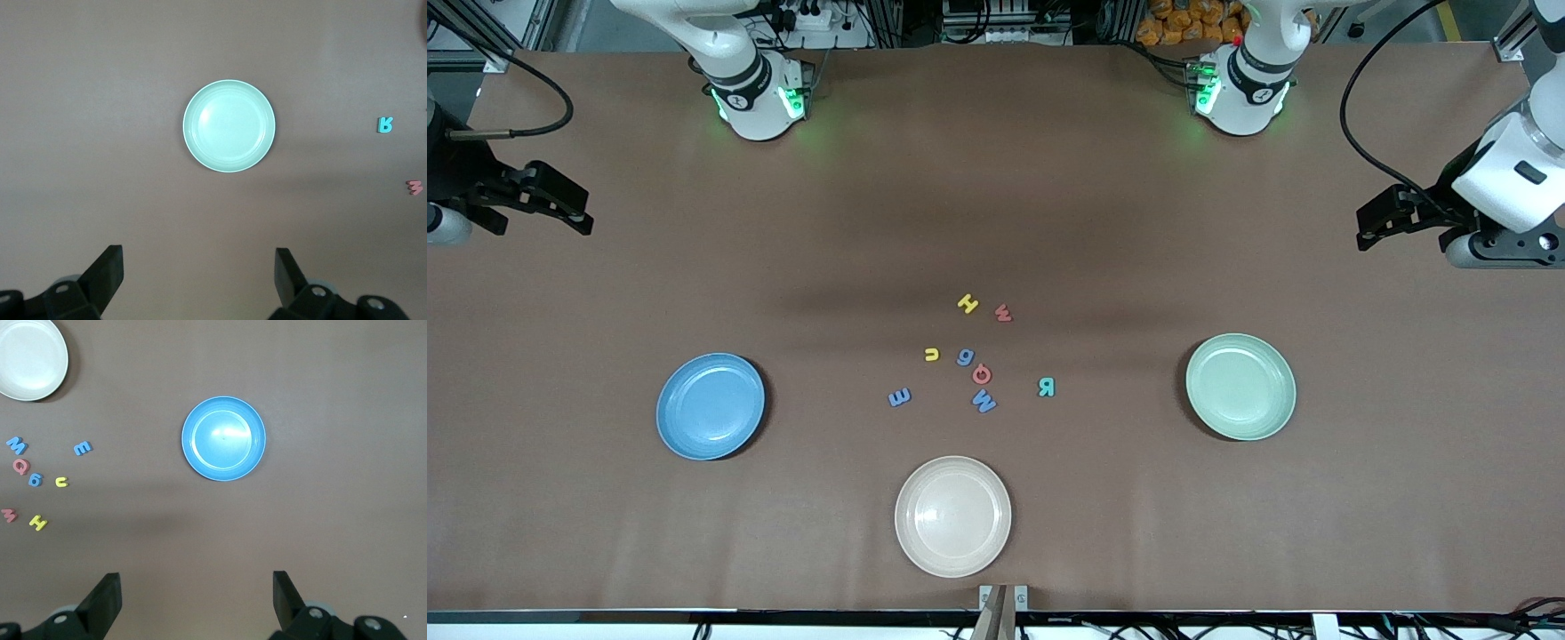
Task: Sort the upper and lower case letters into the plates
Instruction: 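Raise both grippers from the rest pose toward the table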
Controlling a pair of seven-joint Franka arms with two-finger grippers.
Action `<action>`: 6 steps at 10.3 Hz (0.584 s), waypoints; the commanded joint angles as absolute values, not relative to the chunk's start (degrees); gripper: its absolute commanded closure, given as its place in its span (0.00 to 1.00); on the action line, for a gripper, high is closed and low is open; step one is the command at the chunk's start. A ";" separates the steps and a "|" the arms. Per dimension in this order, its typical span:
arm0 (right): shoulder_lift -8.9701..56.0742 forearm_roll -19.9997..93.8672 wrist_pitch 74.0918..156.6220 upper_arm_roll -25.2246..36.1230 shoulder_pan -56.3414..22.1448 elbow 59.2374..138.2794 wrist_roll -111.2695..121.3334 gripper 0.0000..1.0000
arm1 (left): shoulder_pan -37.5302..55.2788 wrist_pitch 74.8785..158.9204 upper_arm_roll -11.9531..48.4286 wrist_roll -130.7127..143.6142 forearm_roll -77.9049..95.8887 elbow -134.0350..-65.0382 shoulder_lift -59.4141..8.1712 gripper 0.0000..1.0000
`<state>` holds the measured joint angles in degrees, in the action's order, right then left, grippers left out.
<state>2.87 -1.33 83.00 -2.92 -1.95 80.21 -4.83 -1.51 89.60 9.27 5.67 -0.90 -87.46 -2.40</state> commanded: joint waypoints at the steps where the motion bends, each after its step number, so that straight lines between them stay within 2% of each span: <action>1: 2.37 -0.35 82.44 -4.13 -0.44 80.24 -4.75 0.00 | -1.15 89.83 9.32 5.53 -2.02 -87.45 -2.20 0.00; 4: 2.37 0.43 82.44 -4.04 -0.35 80.24 -4.75 0.00 | -1.58 89.56 9.32 4.57 -2.02 -87.54 -3.50 0.00; 6: 2.46 1.49 82.44 -3.69 -0.26 80.33 -4.83 0.00 | -0.97 86.32 9.32 4.83 -2.20 -87.71 -3.78 0.00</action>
